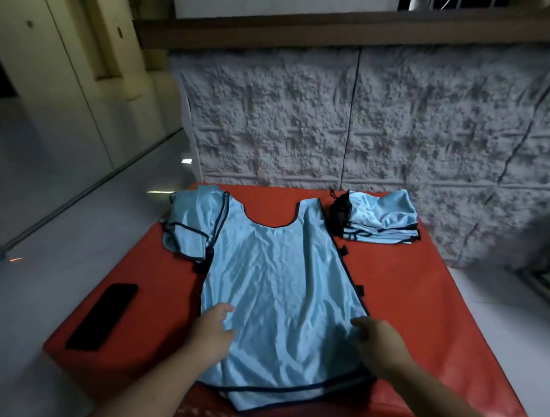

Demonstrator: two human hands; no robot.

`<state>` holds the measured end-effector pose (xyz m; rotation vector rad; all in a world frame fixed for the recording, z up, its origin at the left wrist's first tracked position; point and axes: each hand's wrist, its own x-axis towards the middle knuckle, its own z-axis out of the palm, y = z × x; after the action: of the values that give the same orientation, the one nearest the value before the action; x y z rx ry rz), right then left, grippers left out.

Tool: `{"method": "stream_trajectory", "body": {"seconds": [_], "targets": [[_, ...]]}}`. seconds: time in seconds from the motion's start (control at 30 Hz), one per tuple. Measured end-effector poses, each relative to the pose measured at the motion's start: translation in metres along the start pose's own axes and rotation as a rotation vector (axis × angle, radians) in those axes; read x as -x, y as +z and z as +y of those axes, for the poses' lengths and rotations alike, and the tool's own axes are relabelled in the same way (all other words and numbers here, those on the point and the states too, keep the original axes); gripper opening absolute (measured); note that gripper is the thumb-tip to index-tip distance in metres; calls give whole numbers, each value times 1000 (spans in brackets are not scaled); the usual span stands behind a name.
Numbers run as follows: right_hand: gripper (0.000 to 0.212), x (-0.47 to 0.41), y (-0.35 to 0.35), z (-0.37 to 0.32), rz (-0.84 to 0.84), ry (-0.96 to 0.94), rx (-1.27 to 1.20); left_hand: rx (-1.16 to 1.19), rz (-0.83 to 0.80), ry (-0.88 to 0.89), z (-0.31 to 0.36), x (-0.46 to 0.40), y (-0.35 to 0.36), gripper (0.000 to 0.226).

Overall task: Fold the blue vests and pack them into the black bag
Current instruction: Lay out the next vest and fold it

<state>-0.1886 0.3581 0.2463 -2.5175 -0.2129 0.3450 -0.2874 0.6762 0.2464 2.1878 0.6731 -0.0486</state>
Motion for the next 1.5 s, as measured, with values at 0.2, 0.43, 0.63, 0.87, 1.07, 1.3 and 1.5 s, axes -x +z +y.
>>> {"method": "stream_trajectory", "body": {"seconds": [0.2,0.43,0.63,0.87,1.07,1.3,1.5], "targets": [[39,4,-10,13,116,99,28,-354,158,-143,-11,16,-4,42],[40,-15,6,15,58,278,45,-307,258,-475,-5,10,-11,37],[26,-30,-8,15,120,324,-301,19,122,-478,6,19,-22,16],[9,-26,-31,33,203,319,-486,472,-216,-642,18,47,-25,40],[11,-20,-36,41,167,365,-531,335,-403,-752,13,45,-11,74],[1,-23,-45,42,153,457,-668,417,-306,-643,9,43,-3,23],[13,-18,-49,47,124,557,-657,525,-90,-522,14,45,-15,16]]}}
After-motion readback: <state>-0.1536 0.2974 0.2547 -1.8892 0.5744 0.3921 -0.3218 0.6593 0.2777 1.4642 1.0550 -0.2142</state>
